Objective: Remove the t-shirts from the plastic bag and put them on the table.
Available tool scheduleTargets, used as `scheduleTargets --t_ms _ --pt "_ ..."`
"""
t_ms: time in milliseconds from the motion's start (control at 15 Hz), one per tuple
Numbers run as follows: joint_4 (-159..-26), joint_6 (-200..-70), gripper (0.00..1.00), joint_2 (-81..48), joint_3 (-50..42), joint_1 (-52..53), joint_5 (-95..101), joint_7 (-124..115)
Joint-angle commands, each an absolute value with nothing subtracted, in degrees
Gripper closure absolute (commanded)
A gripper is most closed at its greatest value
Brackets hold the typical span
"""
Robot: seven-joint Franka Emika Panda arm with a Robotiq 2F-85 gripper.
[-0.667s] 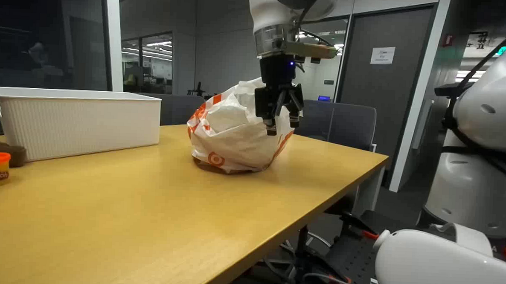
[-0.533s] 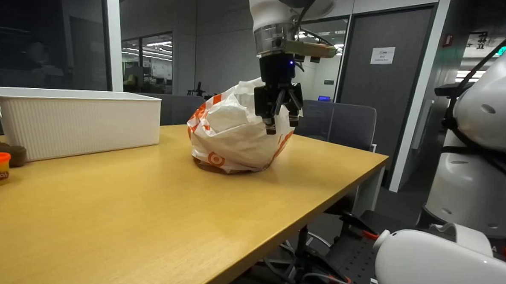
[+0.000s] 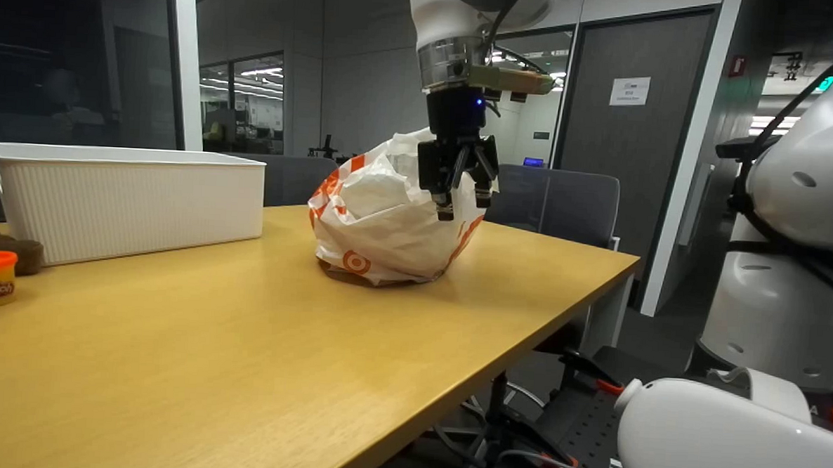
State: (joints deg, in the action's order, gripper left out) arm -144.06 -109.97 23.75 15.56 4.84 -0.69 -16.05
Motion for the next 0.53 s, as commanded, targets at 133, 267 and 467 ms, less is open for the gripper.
scheduleTargets --t_ms 133,267,467 --pt "-144.0 -109.9 0.00 23.6 14.4 6.0 -0.2 -16.5" --pt "-144.0 -109.9 0.00 23.6 14.4 6.0 -0.2 -16.5" --pt "-141.7 -110.8 0.00 23.7 15.6 6.0 1.2 -19.2"
